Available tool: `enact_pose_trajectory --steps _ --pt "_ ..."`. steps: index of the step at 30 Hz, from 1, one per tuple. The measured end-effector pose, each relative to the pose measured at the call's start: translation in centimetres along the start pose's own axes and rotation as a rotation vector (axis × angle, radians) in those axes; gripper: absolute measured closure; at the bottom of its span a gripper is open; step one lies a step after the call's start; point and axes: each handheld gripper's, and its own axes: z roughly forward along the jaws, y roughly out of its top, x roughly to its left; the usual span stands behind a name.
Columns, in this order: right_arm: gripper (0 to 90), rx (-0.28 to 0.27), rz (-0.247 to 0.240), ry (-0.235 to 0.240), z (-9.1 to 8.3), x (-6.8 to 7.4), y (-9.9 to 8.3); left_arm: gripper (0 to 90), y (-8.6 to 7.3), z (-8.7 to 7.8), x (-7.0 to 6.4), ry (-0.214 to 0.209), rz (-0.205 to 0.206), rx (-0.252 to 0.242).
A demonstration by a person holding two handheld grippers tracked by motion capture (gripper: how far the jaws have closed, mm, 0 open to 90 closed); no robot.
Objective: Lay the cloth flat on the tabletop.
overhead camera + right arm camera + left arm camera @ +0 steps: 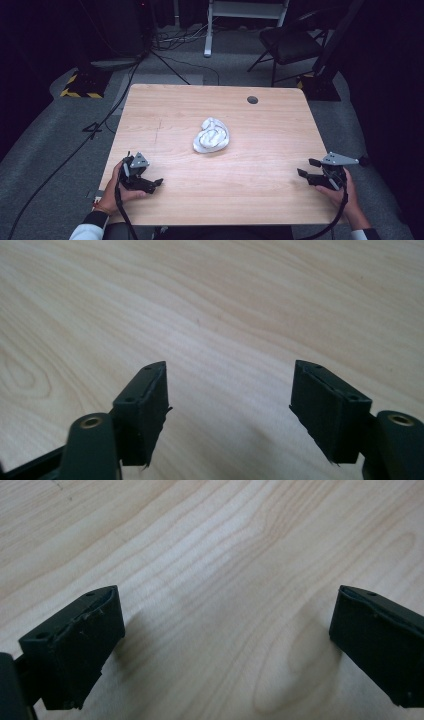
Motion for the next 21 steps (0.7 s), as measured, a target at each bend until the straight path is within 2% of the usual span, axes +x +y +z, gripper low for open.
enact_pose_trajectory --steps 2,4,5,7,8,9,10,11,12,13,14,16,17,18,19,20,21 --pt "34.1 -0.018 0.006 0.003 0.1 -0.3 1.0 2.6 0.2 0.2 0.0 0.0 0.005 -0.003" --pt "35.0 -0.034 0.008 0.008 0.4 -0.5 2.1 7.2 1.0 0.6 0.1 0.0 -0.003 -0.012" --pt "35.0 -0.034 0.008 0.008 0.4 -0.5 2.1 9.7 1.0 0.6 0.1 0.0 -0.003 -0.012" --pt "38.0 -0.04 -0.011 0.011 1.0 -0.4 4.0 16.1 1.6 1.0 0.1 -0.011 -0.01 -0.019" --pt "38.0 -0.04 -0.011 0.011 1.0 -0.4 4.0 16.1 1.9 1.2 0.0 -0.009 0.0 -0.022" --pt "40.1 -0.036 -0.03 0.01 1.6 0.0 5.5 17.2 2.5 1.7 -0.2 -0.031 0.013 -0.011" --pt "40.1 -0.036 -0.03 0.01 1.6 0.0 5.5 16.7 2.5 1.7 -0.2 -0.031 0.013 -0.011" --pt "41.7 -0.039 -0.041 0.015 2.3 0.5 7.0 17.7 3.3 1.9 -0.2 -0.068 0.003 -0.01" --pt "41.9 -0.041 -0.05 0.023 2.8 0.9 7.7 18.3 3.3 1.9 -0.2 -0.068 0.003 -0.01" --pt "41.9 -0.041 -0.05 0.023 2.8 0.9 7.7 18.3 3.7 2.0 -0.3 -0.064 0.008 -0.026" --pt "42.0 -0.036 -0.078 0.025 3.9 1.7 9.2 18.3 4.7 2.4 -0.5 -0.086 0.016 -0.034" --pt "42.4 -0.038 -0.094 0.026 4.5 2.2 9.9 18.3 5.2 2.5 -0.6 -0.095 0.021 -0.041" --pt "42.8 -0.042 -0.115 0.043 5.7 3.1 11.2 18.4 6.3 2.8 -1.0 -0.105 0.039 -0.064" --pt "42.8 -0.044 -0.124 0.051 6.3 3.6 11.8 18.8 6.3 2.8 -1.0 -0.105 0.039 -0.064" --pt "42.8 -0.042 -0.132 0.06 7.0 4.1 12.4 20.0 7.6 3.3 -1.5 -0.108 0.061 -0.078" --pt "42.9 -0.036 -0.145 0.063 7.7 4.6 13.0 20.9 8.1 3.5 -1.7 -0.111 0.078 -0.081" --pt "42.9 -0.036 -0.145 0.063 7.7 4.6 13.0 21.0 8.1 3.5 -1.7 -0.111 0.078 -0.081"
